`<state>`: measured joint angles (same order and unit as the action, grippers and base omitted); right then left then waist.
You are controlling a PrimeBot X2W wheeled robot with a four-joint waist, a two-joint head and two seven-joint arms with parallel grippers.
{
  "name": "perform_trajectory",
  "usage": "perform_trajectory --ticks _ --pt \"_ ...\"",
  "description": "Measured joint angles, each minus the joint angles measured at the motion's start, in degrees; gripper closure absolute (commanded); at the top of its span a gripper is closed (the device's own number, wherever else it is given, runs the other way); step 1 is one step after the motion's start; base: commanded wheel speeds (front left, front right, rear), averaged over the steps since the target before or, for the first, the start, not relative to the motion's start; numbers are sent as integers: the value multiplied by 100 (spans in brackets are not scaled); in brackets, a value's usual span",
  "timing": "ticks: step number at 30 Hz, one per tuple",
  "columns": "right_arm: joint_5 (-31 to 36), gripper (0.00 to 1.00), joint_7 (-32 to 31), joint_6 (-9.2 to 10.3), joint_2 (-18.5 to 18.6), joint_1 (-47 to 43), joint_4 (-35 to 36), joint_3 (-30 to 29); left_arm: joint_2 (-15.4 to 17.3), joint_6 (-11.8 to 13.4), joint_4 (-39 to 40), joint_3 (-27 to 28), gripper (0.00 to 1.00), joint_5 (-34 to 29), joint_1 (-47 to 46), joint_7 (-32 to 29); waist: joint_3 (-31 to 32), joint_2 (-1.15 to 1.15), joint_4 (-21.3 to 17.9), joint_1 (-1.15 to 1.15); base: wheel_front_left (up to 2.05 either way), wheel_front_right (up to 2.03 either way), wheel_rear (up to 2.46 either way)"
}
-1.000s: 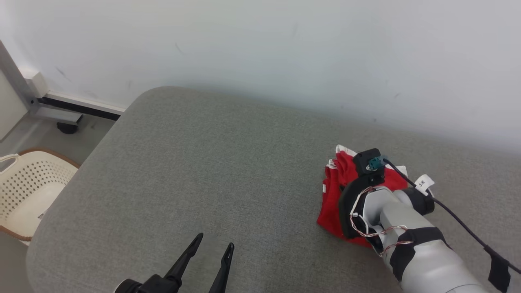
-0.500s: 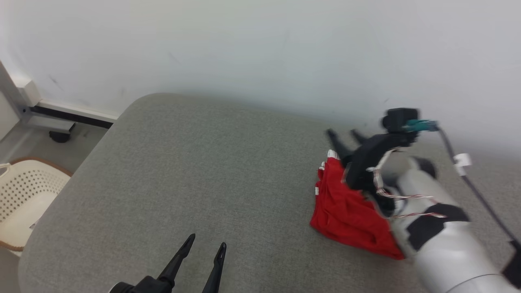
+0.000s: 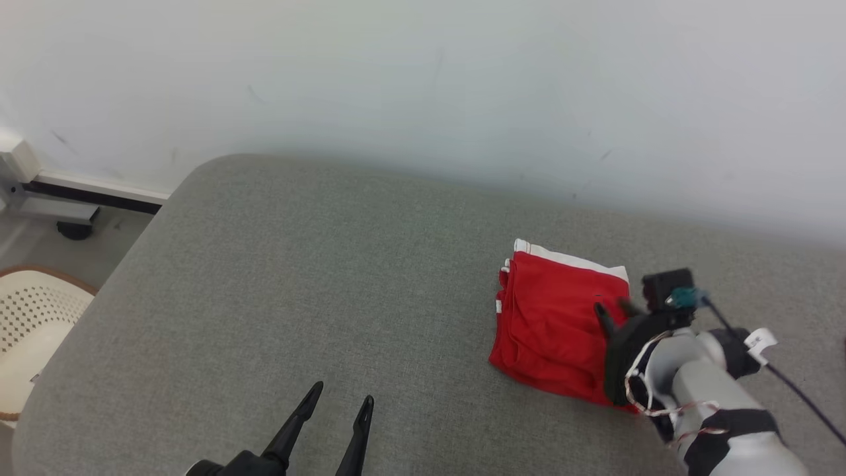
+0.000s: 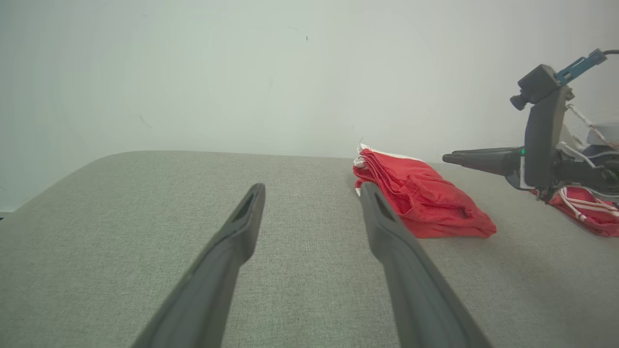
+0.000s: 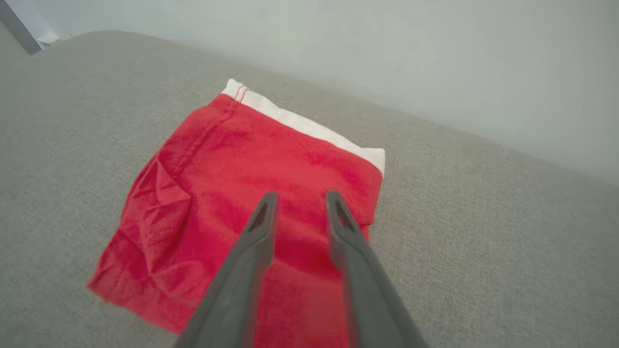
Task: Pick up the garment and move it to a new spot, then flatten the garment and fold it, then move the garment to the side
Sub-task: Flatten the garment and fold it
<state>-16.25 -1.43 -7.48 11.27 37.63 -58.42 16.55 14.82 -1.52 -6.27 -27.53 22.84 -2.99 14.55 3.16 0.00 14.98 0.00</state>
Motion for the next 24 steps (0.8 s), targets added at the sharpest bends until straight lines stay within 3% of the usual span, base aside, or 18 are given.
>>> perform_trajectory --ticks 7,15,19,24 --pt "582 100 255 0 -464 -137 -233 160 -47 -35 -60 -2 0 0 -77 27 -201 0 113 0 0 0 0" --pt "684 100 400 0 -755 -152 -419 377 -91 -44 -142 18 0 0 -111 33 -229 0 212 0 0 0 0" --pt "573 100 319 0 -823 -294 -391 905 -88 -51 -176 48 0 1 -110 41 -158 0 177 0 0 0 0" --pt "-213 100 101 0 -846 -642 293 1761 -82 -49 -183 86 0 3 -108 43 -86 0 85 0 0 0 0"
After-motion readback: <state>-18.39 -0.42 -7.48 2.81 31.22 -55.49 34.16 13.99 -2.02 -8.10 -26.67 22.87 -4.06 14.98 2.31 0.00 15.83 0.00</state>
